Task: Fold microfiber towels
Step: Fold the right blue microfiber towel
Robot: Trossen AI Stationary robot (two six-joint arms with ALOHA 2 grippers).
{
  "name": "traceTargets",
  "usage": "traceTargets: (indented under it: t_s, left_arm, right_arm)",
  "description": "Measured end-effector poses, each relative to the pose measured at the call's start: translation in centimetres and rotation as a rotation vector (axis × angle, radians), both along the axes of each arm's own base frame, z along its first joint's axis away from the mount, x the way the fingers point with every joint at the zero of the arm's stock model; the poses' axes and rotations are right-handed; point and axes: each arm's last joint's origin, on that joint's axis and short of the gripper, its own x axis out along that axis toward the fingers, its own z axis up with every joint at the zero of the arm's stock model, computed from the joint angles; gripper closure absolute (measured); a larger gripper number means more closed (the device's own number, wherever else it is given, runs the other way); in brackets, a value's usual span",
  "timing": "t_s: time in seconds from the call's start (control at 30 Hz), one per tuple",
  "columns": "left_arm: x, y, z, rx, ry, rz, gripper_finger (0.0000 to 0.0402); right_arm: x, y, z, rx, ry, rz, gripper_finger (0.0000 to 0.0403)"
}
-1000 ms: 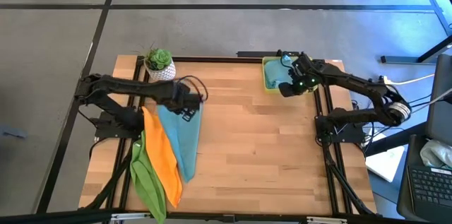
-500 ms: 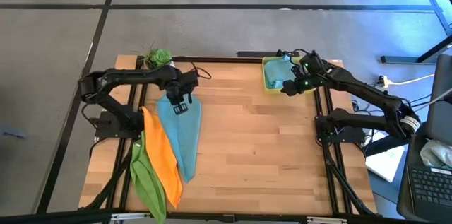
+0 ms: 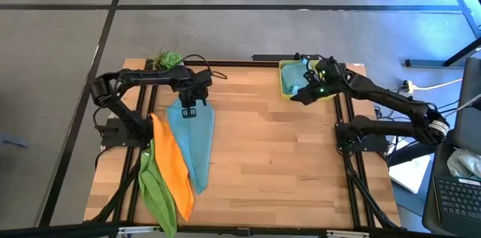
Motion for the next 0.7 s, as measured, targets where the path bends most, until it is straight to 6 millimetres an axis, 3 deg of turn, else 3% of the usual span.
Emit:
traceTargets:
  t_s: [0.3, 0.5, 0.7]
  left_arm:
    - [-0.6, 0.8, -1.0, -0.082, 0.064, -0.141, 0.0354]
    - [-1.3, 0.9, -1.7, -0.113, 0.075, -0.314, 0.0317]
    - [-2.6, 0.7, -3.0, -0.179, 0.098, -0.345, 0.0287]
  right_arm:
    - [1.0, 1.9, 1.2, 0.015, -0.084, 0.041, 0.0239]
    - [1.3, 2.8, 1.5, 0.027, -0.1, 0.077, 0.0232]
    - [1.4, 3.3, 1.5, 0.063, -0.099, 0.072, 0.0232]
